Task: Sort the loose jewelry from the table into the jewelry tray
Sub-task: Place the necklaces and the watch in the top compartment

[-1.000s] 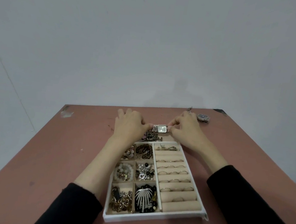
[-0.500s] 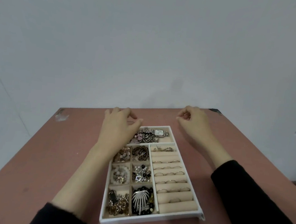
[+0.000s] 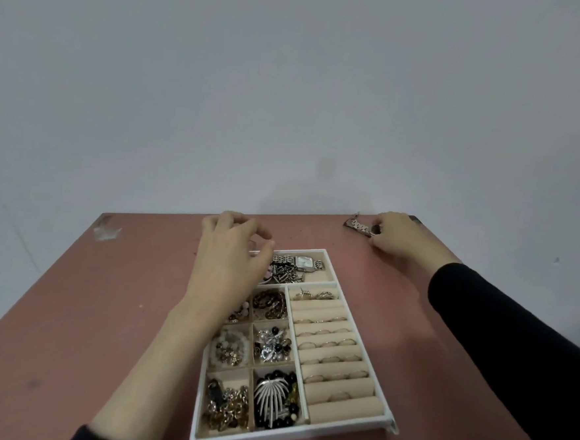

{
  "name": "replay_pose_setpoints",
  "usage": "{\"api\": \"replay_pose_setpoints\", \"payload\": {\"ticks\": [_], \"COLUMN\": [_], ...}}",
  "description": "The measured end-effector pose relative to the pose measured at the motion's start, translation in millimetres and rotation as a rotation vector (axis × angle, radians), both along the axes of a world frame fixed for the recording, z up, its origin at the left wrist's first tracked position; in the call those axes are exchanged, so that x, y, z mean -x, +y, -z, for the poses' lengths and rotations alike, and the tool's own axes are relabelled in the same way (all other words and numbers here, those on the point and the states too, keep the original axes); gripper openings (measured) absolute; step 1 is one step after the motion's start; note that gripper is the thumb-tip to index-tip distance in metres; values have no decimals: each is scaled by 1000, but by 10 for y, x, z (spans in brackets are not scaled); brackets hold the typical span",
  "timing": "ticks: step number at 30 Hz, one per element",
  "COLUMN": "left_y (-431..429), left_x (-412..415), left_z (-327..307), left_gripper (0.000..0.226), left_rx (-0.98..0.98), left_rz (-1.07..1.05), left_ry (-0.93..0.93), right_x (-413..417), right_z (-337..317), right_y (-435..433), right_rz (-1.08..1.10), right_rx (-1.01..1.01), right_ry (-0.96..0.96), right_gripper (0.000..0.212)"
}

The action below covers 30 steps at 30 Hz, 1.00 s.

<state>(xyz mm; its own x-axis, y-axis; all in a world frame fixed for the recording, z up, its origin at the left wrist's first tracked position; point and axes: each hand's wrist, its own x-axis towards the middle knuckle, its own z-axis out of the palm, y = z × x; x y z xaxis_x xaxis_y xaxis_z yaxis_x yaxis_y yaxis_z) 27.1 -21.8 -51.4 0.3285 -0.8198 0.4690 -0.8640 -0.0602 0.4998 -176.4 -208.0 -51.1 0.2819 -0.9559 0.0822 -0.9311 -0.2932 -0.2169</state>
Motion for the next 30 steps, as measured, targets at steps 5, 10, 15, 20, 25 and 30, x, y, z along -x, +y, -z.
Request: {"api": "replay_pose_setpoints", "payload": {"ticks": [5,10,15,20,25,30], "left_y": [35,47,88,120,108,131], "left_x": [-11,-2,78,33,4,-75], "left_z": [28,4,-73,-113,-169,-294], "left_gripper": [23,35,55,45,11,15], "left_rx": [11,63,94,6,117,120], "left_rz": [-8,29,191,429,442,597], "left_ry": [-35,14,319,664,1059,1616], "right_x": [-63,-259,-394,-507,-490,-497], "right_z": [-141,-530,-782,-635,-456,-326], "right_y": [123,519,1000,1295,1298,1283], "right_rz": [-87,-221,-392,-497,-397,-388], "right_rx": [128,270,-96,-409,-439,-453], "right_ry": [-253,-629,-1031,-1262,-1380,-1283], "right_gripper": [32,30,22,21,22,17]}}
